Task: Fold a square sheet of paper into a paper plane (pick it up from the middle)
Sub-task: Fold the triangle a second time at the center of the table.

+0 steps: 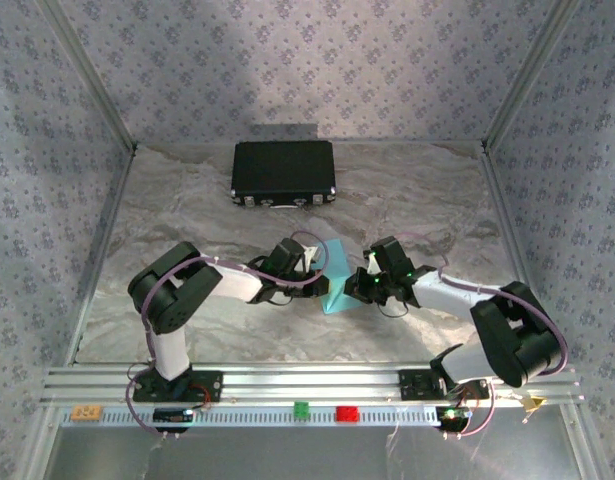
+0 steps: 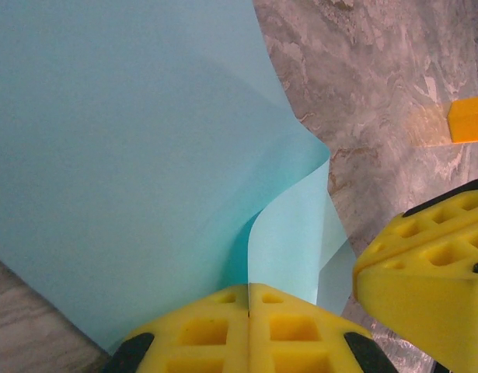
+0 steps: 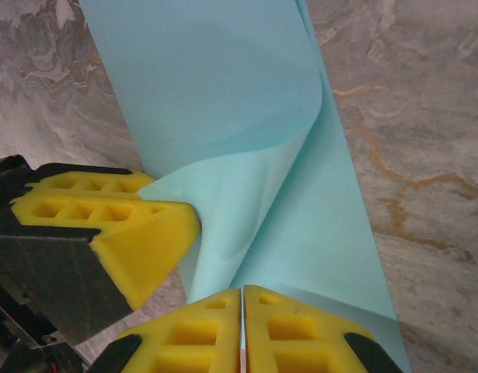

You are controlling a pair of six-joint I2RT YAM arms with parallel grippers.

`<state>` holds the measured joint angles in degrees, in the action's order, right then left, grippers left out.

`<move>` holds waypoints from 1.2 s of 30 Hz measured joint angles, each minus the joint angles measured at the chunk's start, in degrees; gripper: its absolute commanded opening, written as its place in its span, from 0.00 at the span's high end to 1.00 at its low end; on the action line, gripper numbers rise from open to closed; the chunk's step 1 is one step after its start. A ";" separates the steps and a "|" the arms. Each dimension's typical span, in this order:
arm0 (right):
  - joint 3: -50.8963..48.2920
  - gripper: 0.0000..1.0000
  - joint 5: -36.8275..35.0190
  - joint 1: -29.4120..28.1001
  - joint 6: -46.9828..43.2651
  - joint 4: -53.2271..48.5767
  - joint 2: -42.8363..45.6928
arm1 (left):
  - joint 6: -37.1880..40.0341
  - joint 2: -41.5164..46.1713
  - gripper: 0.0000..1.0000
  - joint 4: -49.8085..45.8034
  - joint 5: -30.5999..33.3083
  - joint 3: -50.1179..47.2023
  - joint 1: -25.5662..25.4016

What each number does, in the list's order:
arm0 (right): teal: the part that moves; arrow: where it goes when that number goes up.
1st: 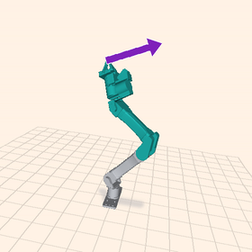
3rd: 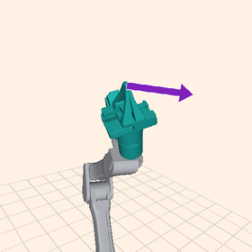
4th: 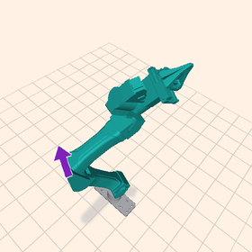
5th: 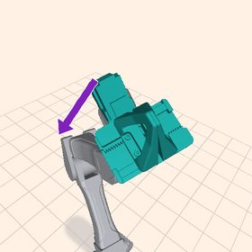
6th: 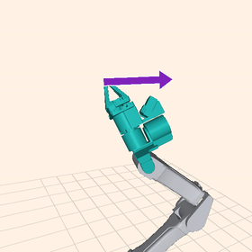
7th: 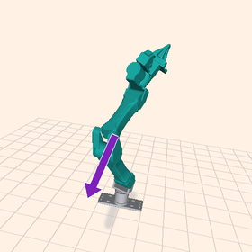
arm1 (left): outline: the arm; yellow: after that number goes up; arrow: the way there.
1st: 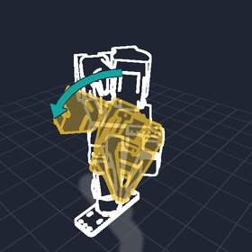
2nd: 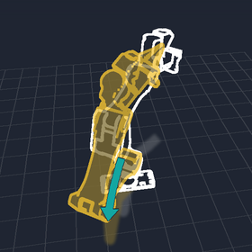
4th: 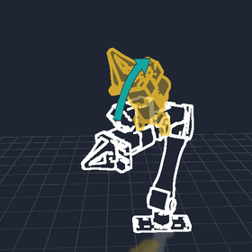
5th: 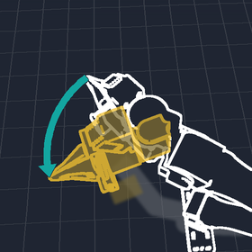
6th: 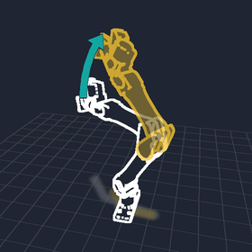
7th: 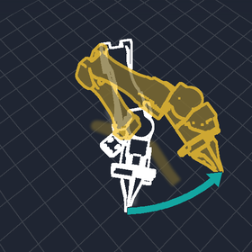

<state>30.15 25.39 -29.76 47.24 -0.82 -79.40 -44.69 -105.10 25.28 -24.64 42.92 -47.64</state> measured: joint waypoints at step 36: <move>-1.14 0.94 -0.57 1.22 0.98 2.40 -3.85 | 7.65 4.39 0.99 -13.60 5.18 2.47 -0.09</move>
<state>29.02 24.82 -28.53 48.23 1.58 -83.24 -37.04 -100.71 11.68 -19.46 45.39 -47.72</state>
